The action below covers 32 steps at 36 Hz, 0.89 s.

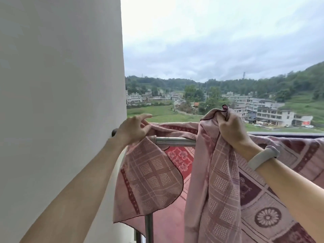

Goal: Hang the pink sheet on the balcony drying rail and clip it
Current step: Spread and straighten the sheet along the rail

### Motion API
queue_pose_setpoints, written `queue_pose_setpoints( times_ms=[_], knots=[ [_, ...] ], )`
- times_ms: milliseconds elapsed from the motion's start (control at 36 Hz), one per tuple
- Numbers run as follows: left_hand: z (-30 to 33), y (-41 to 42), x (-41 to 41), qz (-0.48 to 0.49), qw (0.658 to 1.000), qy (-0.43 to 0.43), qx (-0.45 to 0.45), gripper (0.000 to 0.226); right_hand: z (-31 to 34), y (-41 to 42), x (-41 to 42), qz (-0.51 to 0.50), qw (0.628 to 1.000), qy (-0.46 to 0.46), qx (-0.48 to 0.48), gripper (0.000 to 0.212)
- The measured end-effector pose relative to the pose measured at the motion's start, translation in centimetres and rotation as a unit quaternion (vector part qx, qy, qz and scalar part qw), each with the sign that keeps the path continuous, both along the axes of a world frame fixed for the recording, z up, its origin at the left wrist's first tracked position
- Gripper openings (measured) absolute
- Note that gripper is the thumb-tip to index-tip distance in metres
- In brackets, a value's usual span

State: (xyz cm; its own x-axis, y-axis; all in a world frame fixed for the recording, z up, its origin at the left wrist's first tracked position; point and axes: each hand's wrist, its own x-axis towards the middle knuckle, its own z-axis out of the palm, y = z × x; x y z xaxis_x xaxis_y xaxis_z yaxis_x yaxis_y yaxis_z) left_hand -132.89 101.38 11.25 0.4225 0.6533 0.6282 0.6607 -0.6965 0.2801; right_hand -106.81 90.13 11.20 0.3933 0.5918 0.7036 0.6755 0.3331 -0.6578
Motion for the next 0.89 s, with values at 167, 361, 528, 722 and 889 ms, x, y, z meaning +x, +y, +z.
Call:
queue_pose_setpoints(
  times_ms=[167, 361, 528, 722, 889],
  knots=[
    [-4.1, -4.3, -0.5, -0.116, 0.993, -0.010, 0.011, 0.046, 0.0, -0.6, -1.0, 0.010, 1.000, -0.026, 0.003, 0.019],
    [-2.3, -4.8, 0.4, -0.163, 0.981, -0.081, -0.065, 0.015, -0.1, -0.8, -0.9, 0.023, 0.999, -0.028, -0.002, 0.015],
    [0.6, -7.0, 5.5, -0.181, 0.979, -0.080, 0.042, 0.029, 2.8, -0.7, 0.6, 0.018, 0.986, 0.136, 0.099, 0.017],
    [-1.2, -6.0, 7.7, -0.213, 0.975, -0.070, -0.005, 0.027, 5.9, -2.9, 2.4, 0.104, 0.985, 0.091, 0.105, 0.017],
    [-0.2, -7.3, 8.9, -0.228, 0.943, -0.230, -0.081, 0.025, 3.7, -4.5, 1.2, 0.300, 0.929, 0.108, -0.186, 0.021]
  ],
)
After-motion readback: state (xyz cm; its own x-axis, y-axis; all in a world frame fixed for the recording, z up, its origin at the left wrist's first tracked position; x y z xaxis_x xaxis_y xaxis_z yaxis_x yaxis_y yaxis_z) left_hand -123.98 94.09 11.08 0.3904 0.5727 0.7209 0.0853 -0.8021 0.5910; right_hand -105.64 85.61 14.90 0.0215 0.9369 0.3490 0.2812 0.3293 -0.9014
